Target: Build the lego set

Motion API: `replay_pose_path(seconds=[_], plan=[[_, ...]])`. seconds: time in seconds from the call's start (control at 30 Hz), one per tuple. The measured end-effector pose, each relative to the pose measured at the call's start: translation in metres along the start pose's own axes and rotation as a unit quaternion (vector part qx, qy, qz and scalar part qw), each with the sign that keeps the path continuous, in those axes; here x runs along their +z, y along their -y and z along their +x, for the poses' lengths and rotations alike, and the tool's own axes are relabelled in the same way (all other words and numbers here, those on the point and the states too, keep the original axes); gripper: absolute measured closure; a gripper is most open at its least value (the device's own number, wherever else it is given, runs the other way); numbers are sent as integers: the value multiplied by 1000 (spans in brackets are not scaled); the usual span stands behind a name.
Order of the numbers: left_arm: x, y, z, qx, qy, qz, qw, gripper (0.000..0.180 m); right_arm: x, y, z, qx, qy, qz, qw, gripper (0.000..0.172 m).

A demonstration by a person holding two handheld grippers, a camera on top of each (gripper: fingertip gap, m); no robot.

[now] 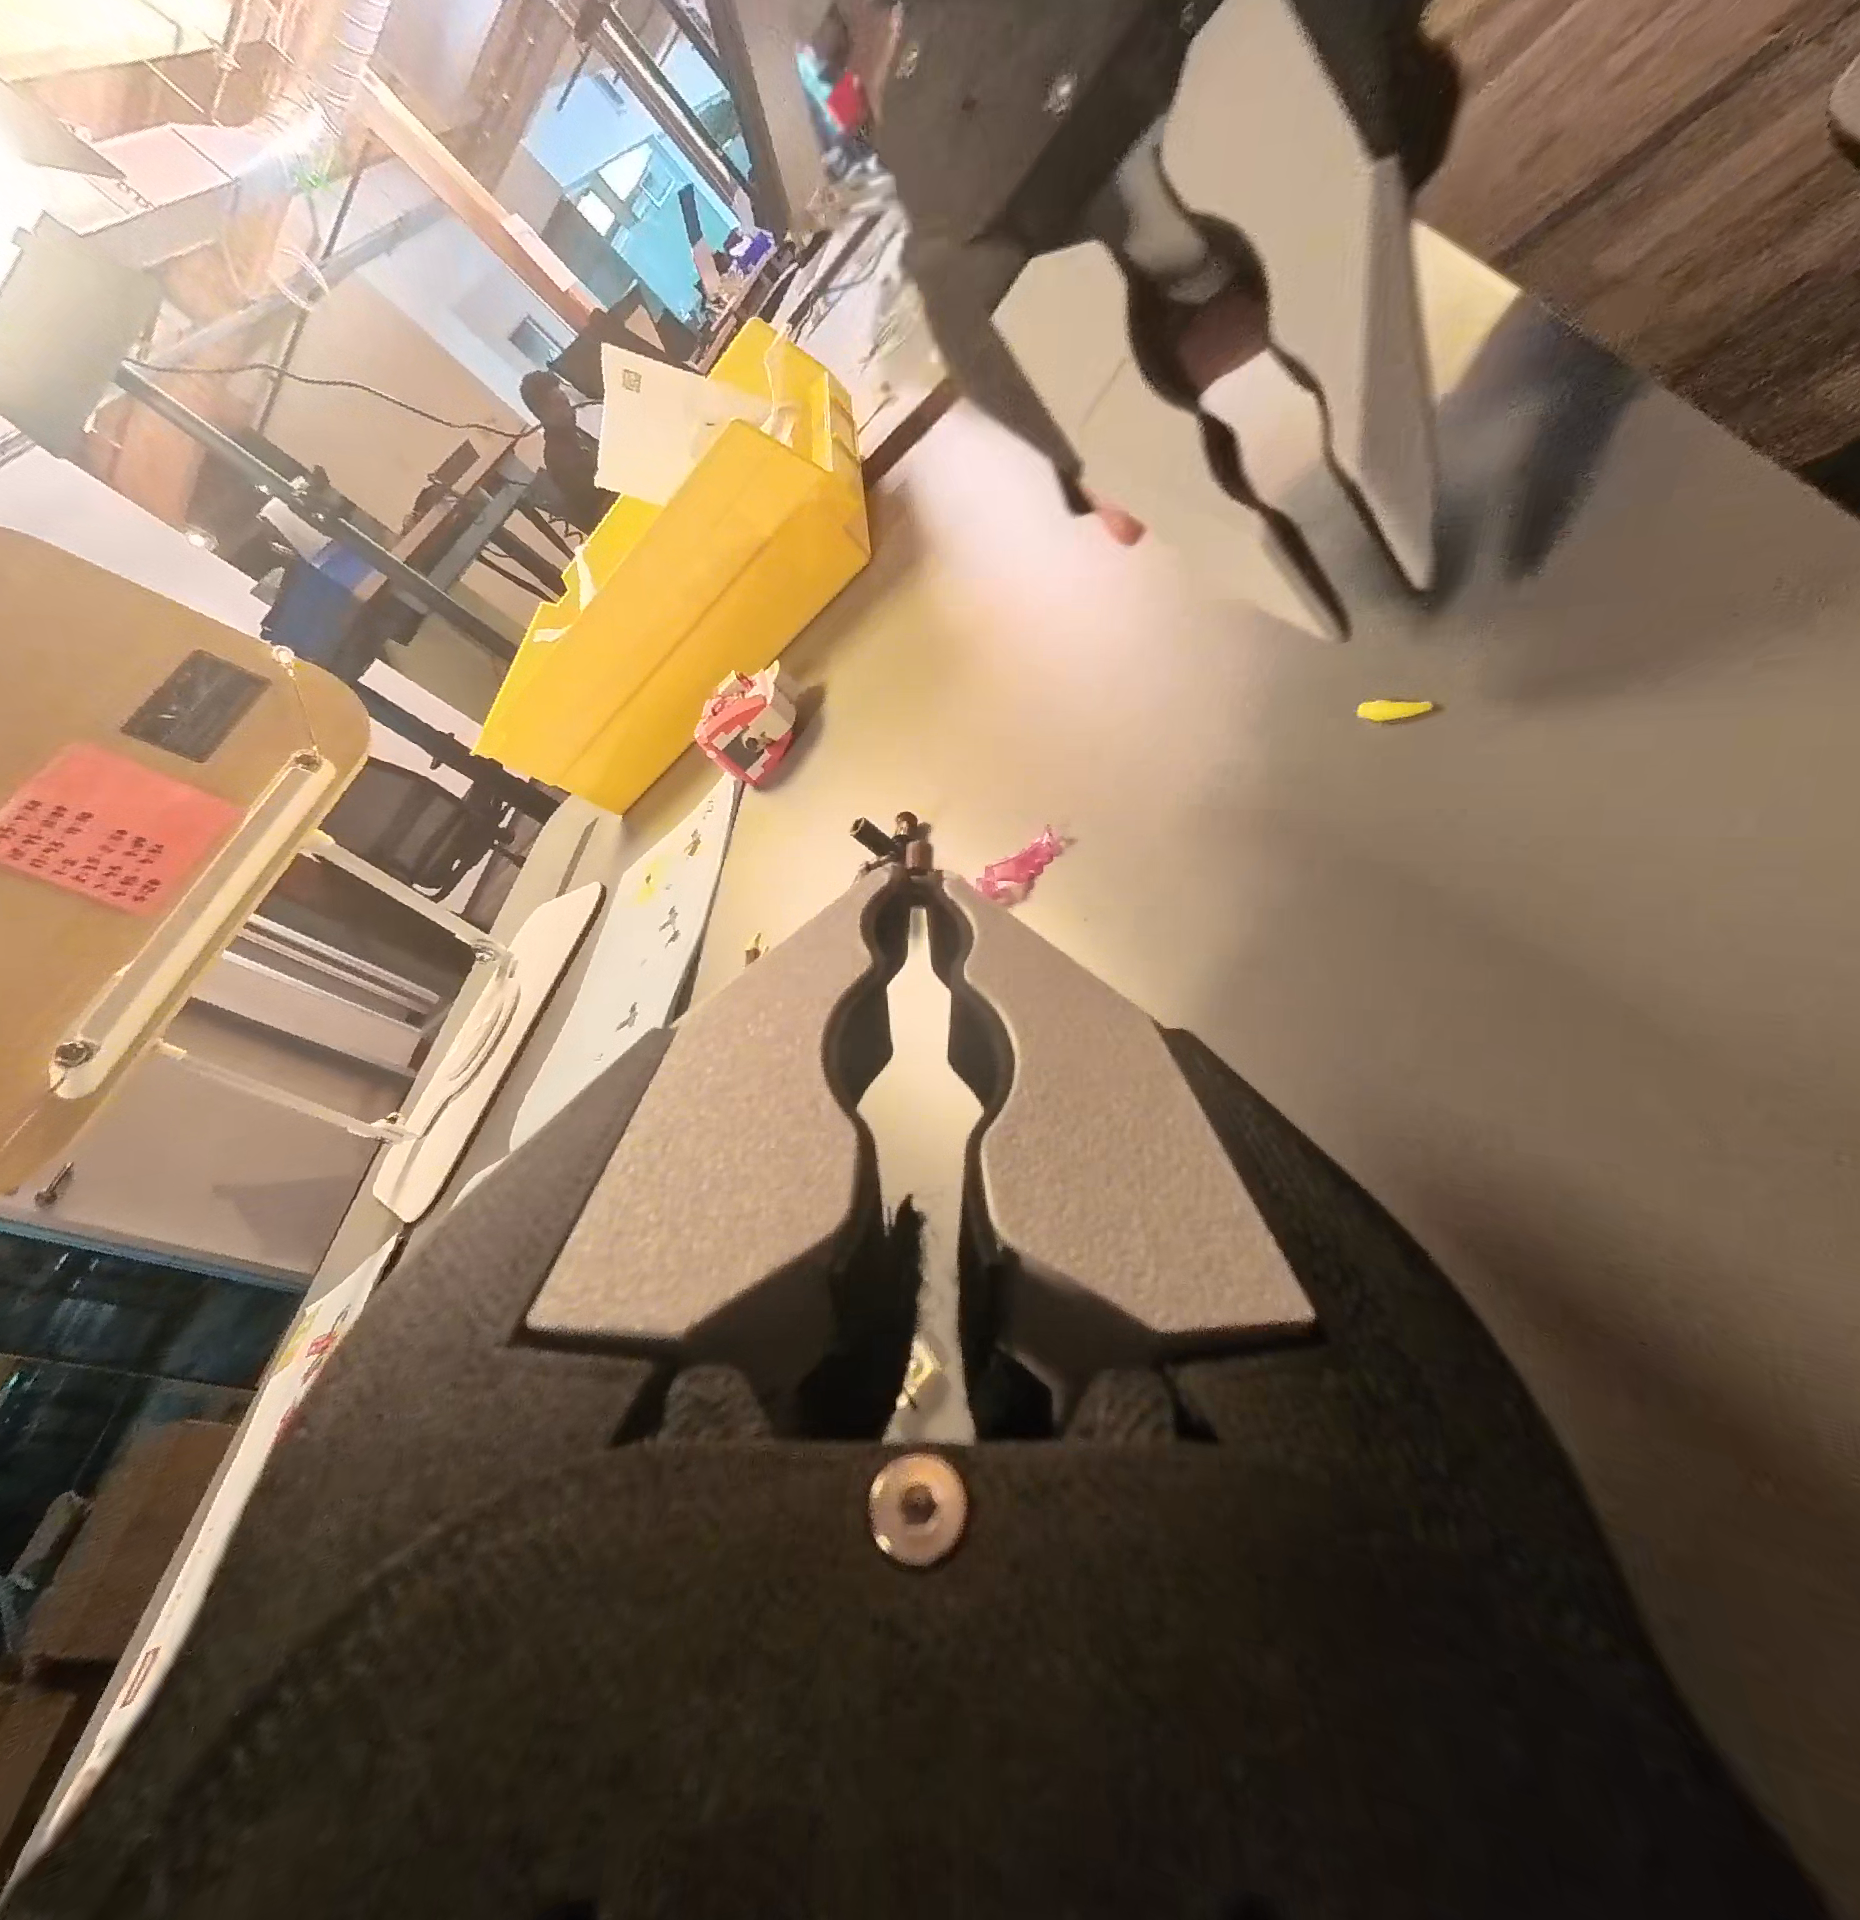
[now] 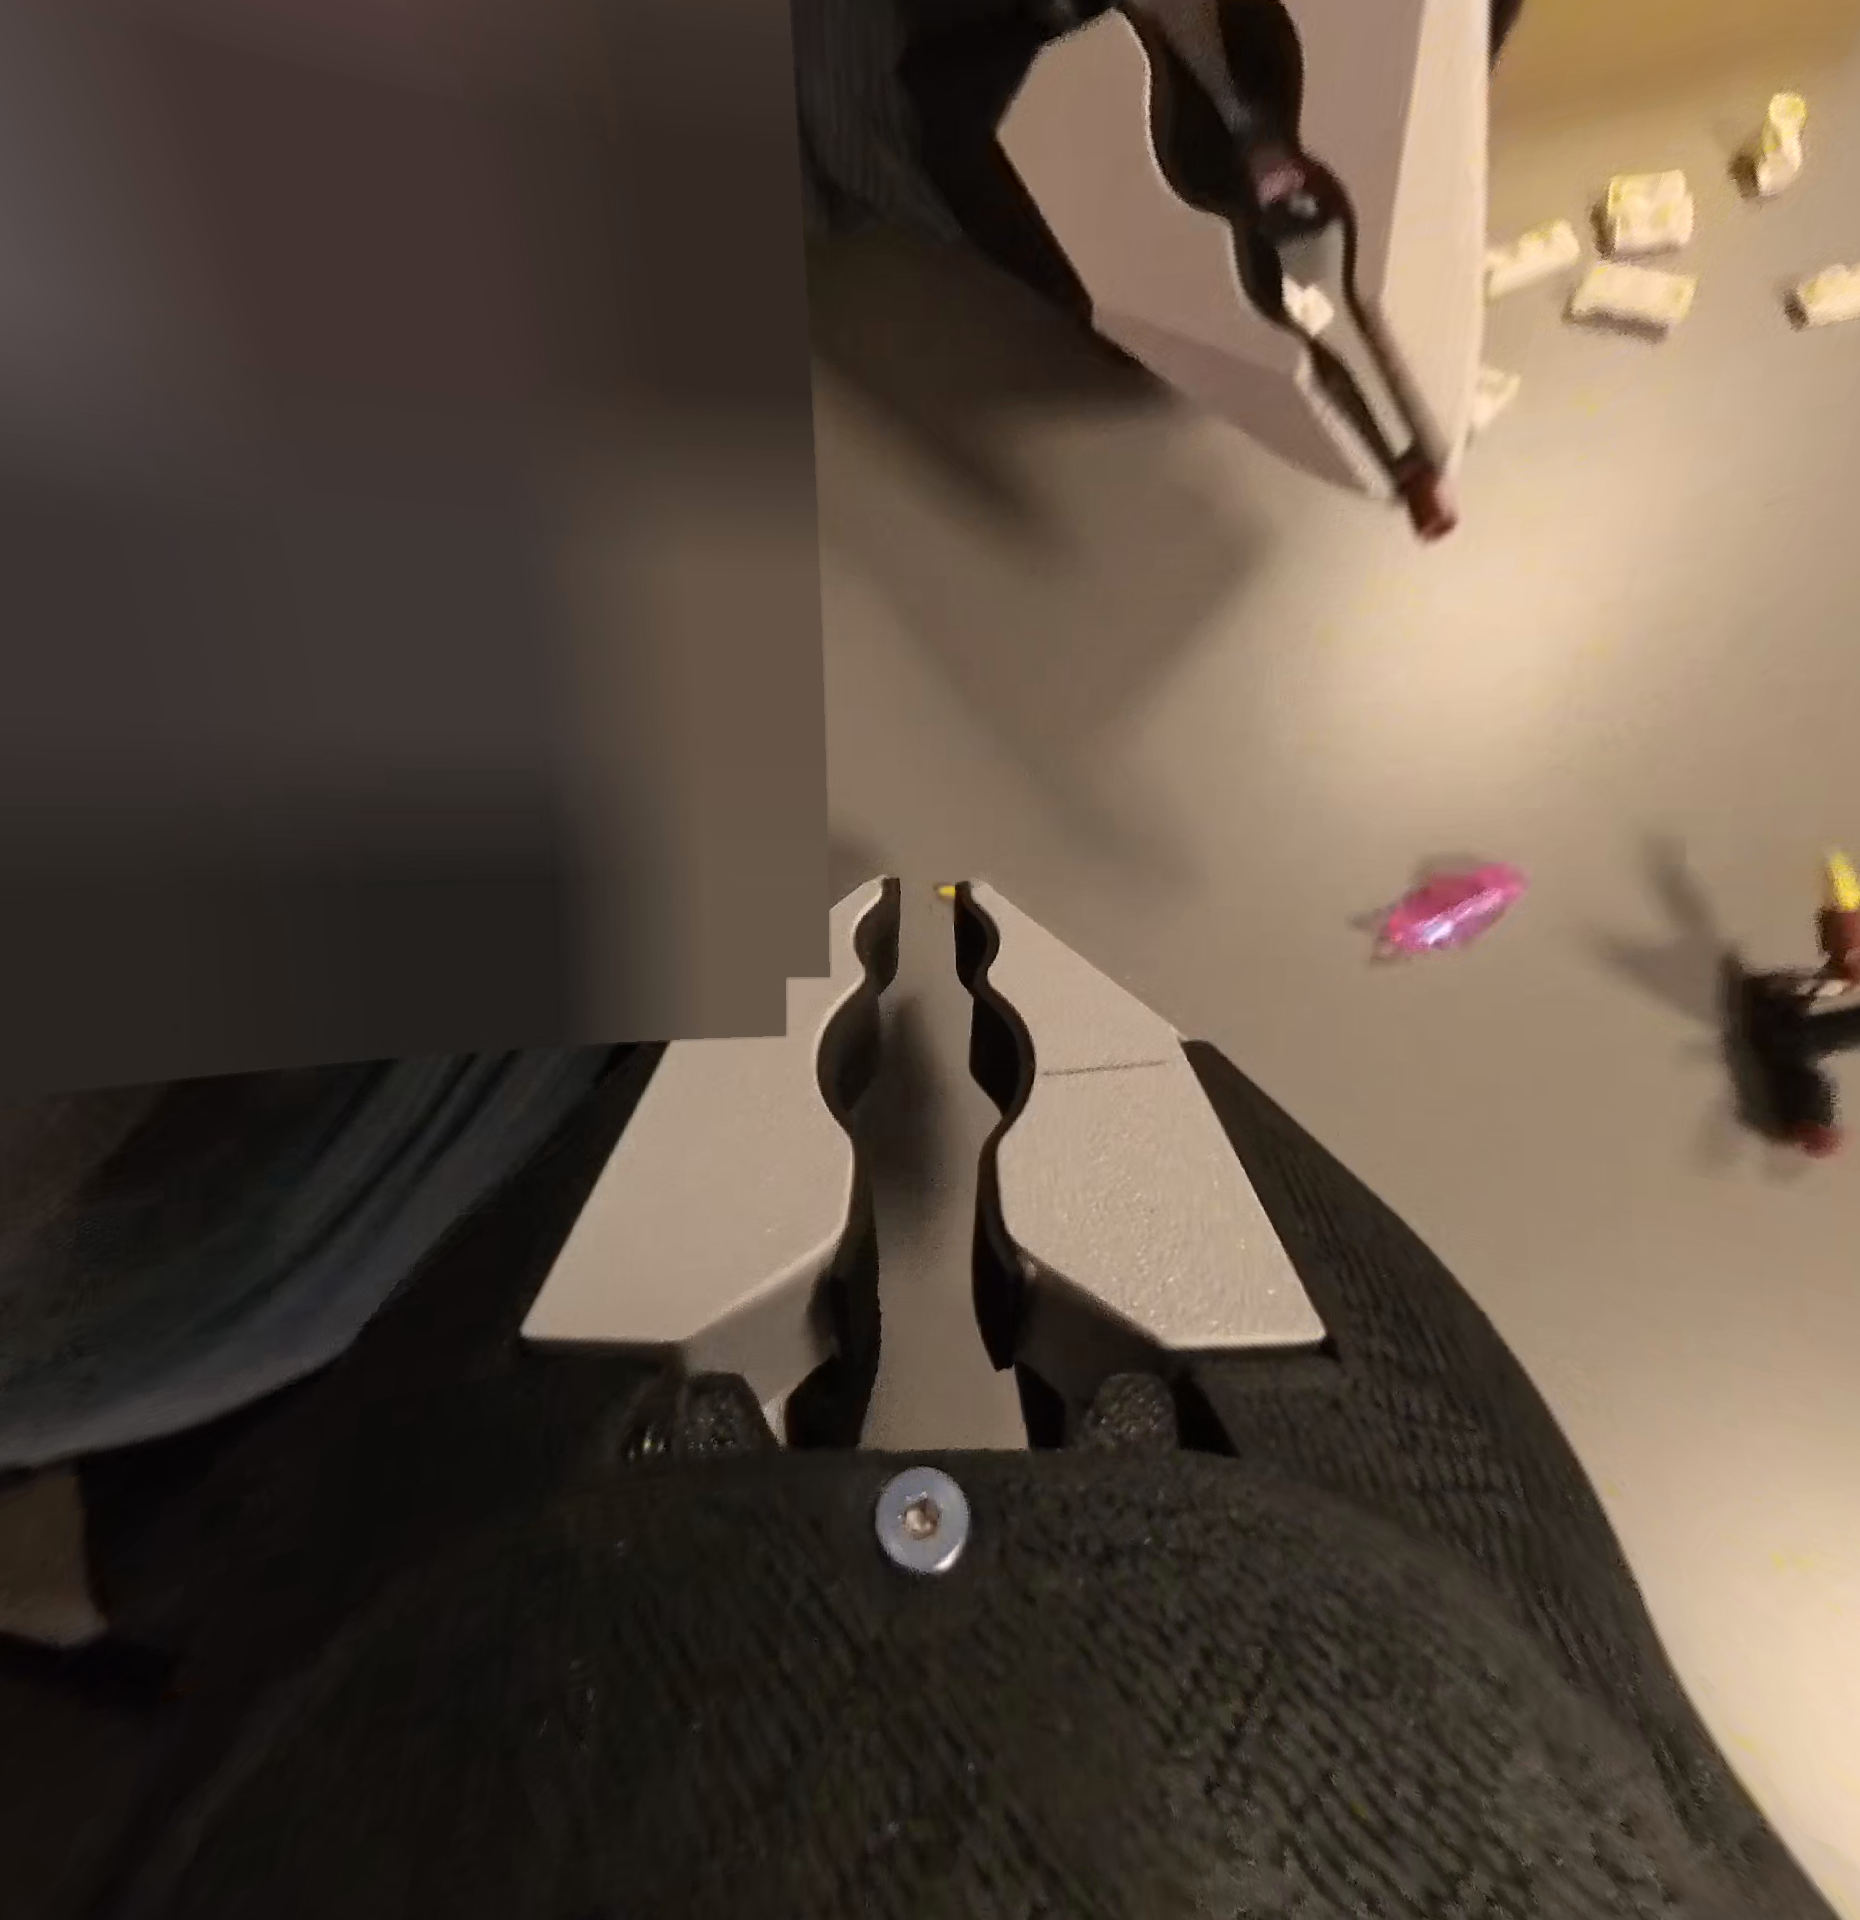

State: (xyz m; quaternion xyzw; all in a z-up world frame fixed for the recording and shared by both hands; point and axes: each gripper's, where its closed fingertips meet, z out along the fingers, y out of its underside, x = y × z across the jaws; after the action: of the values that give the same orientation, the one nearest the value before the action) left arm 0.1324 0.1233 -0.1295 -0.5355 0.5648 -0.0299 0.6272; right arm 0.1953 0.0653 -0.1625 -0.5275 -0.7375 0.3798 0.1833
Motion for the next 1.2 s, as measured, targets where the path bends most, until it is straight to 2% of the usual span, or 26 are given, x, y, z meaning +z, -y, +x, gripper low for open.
replay_pose_path(seconds=[0.13, 0.3, 0.47, 0.87, 0.97, 1.2], plan=[[-1, 2, -1, -5, 5, 5, 1000, 180, 9, -16, -6, 83, -87, -34, 992, 160], [-2, 4, -1, -4, 5, 8, 1000, 179, 14, -14, -5, 134, -215, -20, 967, 159], [-2, 6, 0, -2, 4, 11, 1000, 179, 17, -9, 8, 171, -295, -2, 940, 158], [-3, 6, 0, -4, 5, 10, 1000, 179, 16, -10, 13, 190, -323, -13, 927, 163], [-3, 6, 1, -3, 4, 10, 1000, 179, 13, -12, 16, 173, -341, -12, 924, 171], [-2, 6, 3, -4, -8, 12, 1000, 179, 14, -10, 19, 131, -336, 6, 933, 172]])
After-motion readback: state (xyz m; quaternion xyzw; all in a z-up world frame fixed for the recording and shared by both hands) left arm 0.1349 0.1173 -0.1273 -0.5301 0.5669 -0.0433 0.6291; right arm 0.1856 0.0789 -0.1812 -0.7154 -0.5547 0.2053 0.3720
